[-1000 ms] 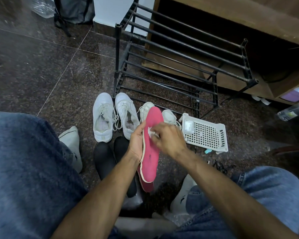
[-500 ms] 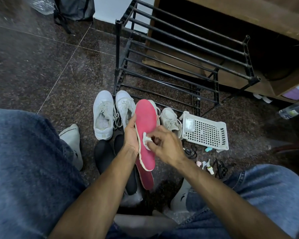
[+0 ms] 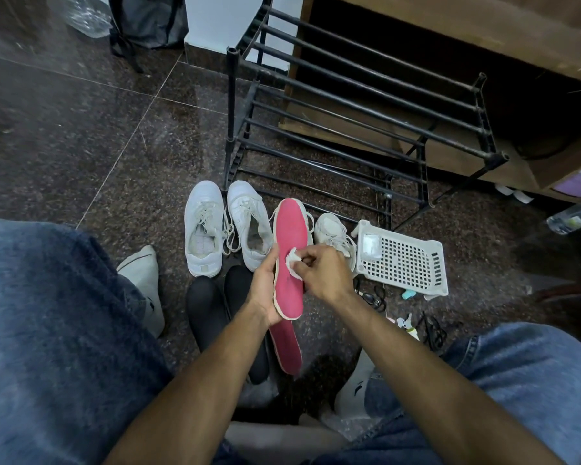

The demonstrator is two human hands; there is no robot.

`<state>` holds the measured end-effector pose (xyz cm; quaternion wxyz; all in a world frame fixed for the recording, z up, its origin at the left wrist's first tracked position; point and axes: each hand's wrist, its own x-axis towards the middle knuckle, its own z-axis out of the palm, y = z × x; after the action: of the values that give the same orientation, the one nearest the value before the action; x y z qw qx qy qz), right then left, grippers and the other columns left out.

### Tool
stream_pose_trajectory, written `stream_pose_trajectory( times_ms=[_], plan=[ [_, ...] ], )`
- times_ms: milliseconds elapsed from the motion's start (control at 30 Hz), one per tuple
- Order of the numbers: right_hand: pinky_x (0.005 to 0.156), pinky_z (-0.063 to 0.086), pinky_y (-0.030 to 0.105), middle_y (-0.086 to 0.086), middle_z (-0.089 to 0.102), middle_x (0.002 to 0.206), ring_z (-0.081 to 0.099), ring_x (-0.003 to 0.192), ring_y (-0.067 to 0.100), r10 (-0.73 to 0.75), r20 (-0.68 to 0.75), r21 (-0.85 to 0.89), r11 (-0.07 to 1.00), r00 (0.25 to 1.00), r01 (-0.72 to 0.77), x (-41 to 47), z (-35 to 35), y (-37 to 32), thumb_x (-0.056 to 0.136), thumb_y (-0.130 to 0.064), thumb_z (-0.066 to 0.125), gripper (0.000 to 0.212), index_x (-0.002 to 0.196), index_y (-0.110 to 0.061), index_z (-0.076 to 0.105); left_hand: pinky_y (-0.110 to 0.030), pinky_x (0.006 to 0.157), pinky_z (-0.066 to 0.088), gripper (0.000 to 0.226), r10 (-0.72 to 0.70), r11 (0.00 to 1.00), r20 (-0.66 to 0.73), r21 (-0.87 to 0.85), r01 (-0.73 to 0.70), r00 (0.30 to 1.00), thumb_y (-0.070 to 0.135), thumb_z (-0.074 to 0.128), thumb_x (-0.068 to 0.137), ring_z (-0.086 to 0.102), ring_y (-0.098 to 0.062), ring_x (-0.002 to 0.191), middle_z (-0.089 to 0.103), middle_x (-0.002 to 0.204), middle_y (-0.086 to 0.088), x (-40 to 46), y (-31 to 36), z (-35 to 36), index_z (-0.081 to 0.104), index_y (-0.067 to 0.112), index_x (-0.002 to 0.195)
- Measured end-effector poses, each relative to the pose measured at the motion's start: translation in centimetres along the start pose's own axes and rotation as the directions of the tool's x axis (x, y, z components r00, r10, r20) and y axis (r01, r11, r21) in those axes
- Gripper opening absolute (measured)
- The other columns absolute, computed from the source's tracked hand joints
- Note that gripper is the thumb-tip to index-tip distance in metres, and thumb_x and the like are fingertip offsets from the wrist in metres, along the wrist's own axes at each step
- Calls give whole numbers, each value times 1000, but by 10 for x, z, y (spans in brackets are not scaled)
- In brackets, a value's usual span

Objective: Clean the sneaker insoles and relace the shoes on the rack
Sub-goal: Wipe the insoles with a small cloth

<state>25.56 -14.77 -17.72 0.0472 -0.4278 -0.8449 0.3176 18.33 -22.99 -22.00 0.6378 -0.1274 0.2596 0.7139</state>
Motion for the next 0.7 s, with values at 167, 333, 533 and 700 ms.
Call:
stream_pose_trajectory(
  times_ms=[167, 333, 533, 700],
  plan=[
    [76, 52, 32, 0, 70, 100, 62, 76, 17, -279, 244, -111, 943, 929, 312, -35, 0, -7, 84, -16, 66, 17, 98, -15, 74, -42, 81, 58, 66, -35, 999, -27, -38, 34, 999, 60, 41, 93, 69, -28, 98, 65, 121, -18, 8, 8, -8, 59, 5, 124],
    [77, 52, 38, 1, 68, 94, 62, 82, 23, -277, 165, -207, 929, 947, 308, -28, -7, -9, 83, -19, 62, 16, 93, -14, 73, -40, 86, 54, 67, -58, 998, -20, -33, 58, 998, 59, 42, 92, 66, -27, 94, 65, 113, -14, 8, 5, -3, 59, 4, 127],
    [60, 47, 27, -11, 61, 62, 54, 55, 7, -155, 172, -43, 985, 973, 164, -34, 5, -17, 79, -18, 66, 10, 84, -17, 75, -38, 74, 60, 59, 23, 995, -39, -99, -27, 999, 53, 43, 95, 71, -27, 81, 72, 95, -15, 8, 14, -7, 67, 1, 107],
    [64, 54, 33, -7, 67, 69, 61, 62, 14, -166, 153, -53, 983, 974, 176, -38, -2, -15, 78, -19, 68, 10, 84, -17, 75, -38, 69, 61, 55, 14, 994, -13, -107, -16, 1000, 52, 44, 95, 72, -27, 77, 72, 93, -15, 8, 12, -1, 63, 2, 109]
  ],
)
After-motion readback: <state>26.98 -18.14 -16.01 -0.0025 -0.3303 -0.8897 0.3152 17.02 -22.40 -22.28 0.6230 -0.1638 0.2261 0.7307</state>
